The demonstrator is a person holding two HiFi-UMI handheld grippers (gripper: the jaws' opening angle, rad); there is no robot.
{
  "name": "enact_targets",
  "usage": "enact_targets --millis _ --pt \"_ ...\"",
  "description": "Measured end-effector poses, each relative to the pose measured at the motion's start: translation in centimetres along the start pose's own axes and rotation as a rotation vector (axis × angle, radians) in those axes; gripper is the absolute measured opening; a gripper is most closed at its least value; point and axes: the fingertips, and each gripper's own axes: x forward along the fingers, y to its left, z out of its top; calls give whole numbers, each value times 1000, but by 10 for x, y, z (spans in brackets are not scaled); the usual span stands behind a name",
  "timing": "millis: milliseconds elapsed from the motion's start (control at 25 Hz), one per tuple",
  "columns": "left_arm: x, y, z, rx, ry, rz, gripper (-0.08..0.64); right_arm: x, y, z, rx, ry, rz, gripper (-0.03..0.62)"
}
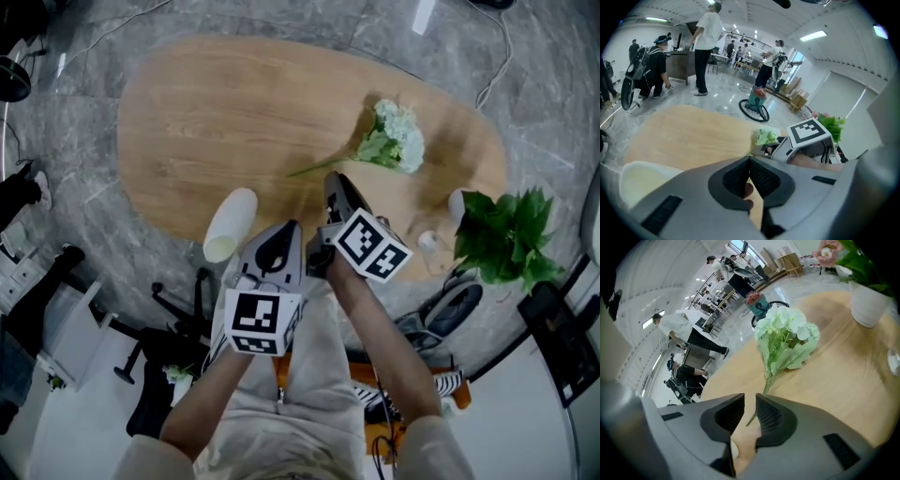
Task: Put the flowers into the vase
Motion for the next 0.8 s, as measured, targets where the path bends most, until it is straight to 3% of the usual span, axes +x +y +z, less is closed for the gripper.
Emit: enact_targets --millis 440,800 --pt "13 -4 -12 -15 10 -4 0 24 -18 16 146 -38 -38 104" --pt "16 -6 -13 -8 25 -9 0 35 -36 24 196 -41 -101 115"
